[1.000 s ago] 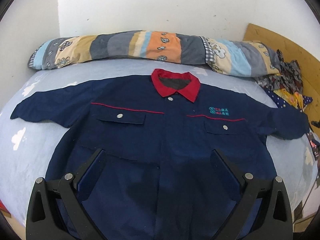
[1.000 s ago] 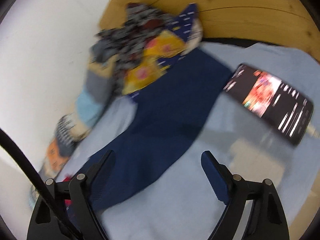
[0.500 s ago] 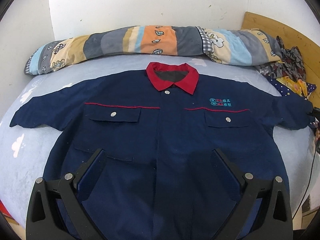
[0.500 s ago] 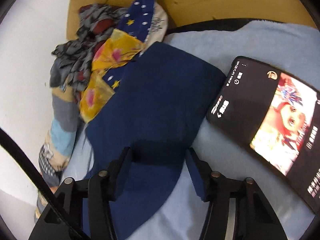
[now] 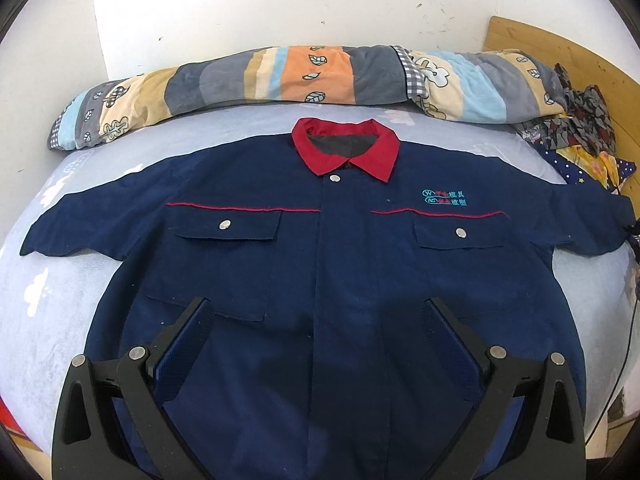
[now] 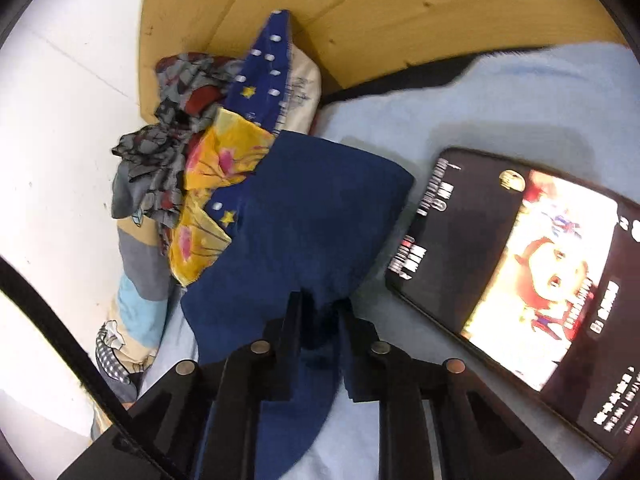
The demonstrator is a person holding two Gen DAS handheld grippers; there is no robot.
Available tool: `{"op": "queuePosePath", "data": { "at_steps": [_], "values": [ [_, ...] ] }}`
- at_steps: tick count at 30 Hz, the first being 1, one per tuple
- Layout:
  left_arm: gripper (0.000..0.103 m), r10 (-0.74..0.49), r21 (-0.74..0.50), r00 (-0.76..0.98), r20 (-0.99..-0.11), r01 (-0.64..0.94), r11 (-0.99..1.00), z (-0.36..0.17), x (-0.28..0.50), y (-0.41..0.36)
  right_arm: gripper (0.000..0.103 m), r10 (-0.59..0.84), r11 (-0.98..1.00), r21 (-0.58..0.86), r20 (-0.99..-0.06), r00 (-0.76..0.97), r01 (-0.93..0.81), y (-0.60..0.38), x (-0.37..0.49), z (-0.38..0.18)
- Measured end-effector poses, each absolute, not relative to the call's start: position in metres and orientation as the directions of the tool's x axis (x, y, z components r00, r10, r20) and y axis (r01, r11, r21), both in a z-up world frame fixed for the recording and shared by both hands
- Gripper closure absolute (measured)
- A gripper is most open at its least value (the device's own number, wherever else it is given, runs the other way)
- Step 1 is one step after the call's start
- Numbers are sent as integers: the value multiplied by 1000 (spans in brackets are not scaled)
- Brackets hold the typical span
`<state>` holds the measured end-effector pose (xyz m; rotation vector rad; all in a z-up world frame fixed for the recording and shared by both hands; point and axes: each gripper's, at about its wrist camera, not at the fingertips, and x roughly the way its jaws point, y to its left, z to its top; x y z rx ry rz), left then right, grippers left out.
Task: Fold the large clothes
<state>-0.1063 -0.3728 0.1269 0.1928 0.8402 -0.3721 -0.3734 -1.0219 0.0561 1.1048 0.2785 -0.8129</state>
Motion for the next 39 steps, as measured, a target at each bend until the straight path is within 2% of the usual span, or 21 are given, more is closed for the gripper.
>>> {"op": "queuePosePath", "data": {
  "at_steps": [4, 9, 10, 11, 14, 18, 26, 34, 39],
  "values": [
    [0, -244, 25, 610, -754, 397, 917, 127, -107, -374, 71, -452, 174, 709, -559, 695, 683, -1018, -384, 55],
    [0, -243, 32, 612, -753, 403, 915, 127, -109, -375, 70, -458, 204, 645, -602, 654, 736, -1025, -364, 57],
    [0, -240, 37, 614, -752, 404, 914, 128, -109, -375, 73, -453, 211, 644, -603, 657, 736, -1030, -358, 56],
    [0, -236, 41, 616, -751, 401, 915, 128, -108, -375, 84, -443, 215, 641, -608, 658, 737, -1032, -354, 55],
    [0, -235, 40, 619, -750, 396, 917, 129, -108, -373, 97, -471, 224, 628, -600, 646, 746, -1026, -356, 64],
    [0, -238, 34, 632, -737, 387, 922, 135, -109, -366, 98, -528, 318, 568, -560, 639, 759, -1001, -361, 99],
    [0, -218, 69, 702, -678, 356, 932, 153, -116, -352, 98, -516, 482, 518, -483, 707, 706, -952, -345, 180],
    [0, -137, 86, 723, -677, 262, 961, 156, -86, -327, 98, -395, 717, 424, -407, 824, 553, -840, -264, 281],
    [0, -113, 76, 740, -663, 216, 973, 164, -80, -303, 98, -287, 828, 367, -372, 883, 424, -748, -205, 326]
  ]
}}
